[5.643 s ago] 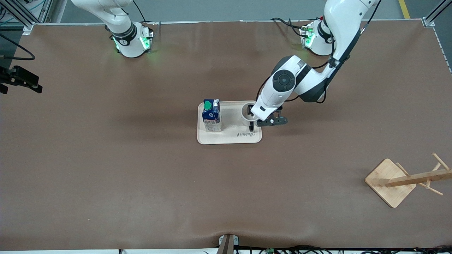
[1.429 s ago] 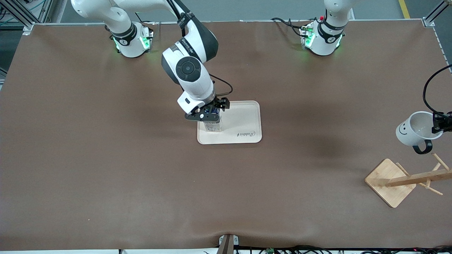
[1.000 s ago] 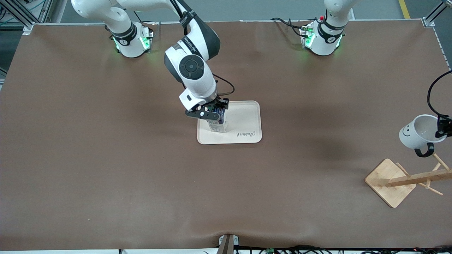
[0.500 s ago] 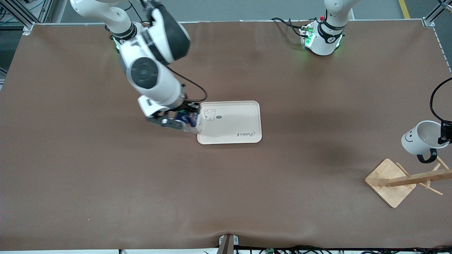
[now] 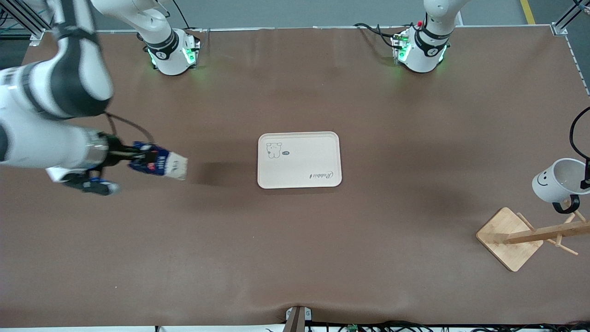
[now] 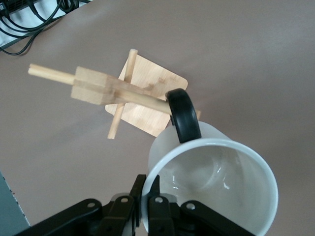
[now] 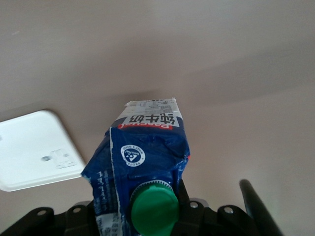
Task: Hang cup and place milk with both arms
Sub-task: 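Lift the carton away with the right gripper while the left gripper hangs the mug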
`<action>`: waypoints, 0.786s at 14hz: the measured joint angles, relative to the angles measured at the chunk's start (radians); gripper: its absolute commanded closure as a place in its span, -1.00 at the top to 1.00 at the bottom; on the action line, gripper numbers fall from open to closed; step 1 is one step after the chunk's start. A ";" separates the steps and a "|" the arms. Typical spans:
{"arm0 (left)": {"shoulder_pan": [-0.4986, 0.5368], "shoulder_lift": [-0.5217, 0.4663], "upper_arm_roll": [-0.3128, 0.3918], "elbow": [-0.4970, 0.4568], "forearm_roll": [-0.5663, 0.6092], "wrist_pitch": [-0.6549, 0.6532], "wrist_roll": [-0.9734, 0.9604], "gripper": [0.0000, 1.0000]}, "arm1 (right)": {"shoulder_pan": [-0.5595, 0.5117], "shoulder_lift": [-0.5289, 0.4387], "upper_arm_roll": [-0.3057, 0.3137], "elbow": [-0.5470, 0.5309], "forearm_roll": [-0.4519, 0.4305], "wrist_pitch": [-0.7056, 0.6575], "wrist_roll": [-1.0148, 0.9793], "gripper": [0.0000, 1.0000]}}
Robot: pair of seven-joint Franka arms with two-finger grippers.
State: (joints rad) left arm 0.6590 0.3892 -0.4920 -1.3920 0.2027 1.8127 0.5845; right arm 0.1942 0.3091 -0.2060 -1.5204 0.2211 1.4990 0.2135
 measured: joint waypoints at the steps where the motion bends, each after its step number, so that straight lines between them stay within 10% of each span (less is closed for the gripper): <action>1: 0.006 0.005 0.000 0.000 0.000 0.006 0.007 -1.00 | -0.062 0.004 -0.001 -0.010 -0.008 0.001 -0.096 -1.00; 4: 0.012 0.025 0.000 0.001 0.000 0.032 0.010 -1.00 | -0.160 0.009 -0.001 -0.065 -0.070 0.032 -0.233 -1.00; 5: 0.012 0.032 -0.001 0.001 0.000 0.043 0.010 -0.71 | -0.164 0.008 0.000 -0.088 -0.103 0.058 -0.236 -1.00; 6: 0.011 0.040 -0.001 0.001 0.000 0.050 0.009 -0.11 | -0.166 0.006 0.000 -0.111 -0.125 0.088 -0.236 -1.00; 7: 0.011 0.046 -0.002 0.001 -0.004 0.052 0.001 0.99 | -0.167 0.002 0.000 -0.133 -0.133 0.114 -0.236 -1.00; 11: 0.009 0.052 -0.005 0.004 -0.083 0.054 -0.041 1.00 | -0.169 -0.032 0.000 -0.216 -0.139 0.144 -0.236 -1.00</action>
State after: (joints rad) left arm 0.6679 0.4411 -0.4970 -1.3878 0.1200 1.8665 0.5433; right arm 0.0253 0.2770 -0.2060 -1.7367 0.0818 1.6431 -0.0223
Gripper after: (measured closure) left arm 0.463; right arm 0.498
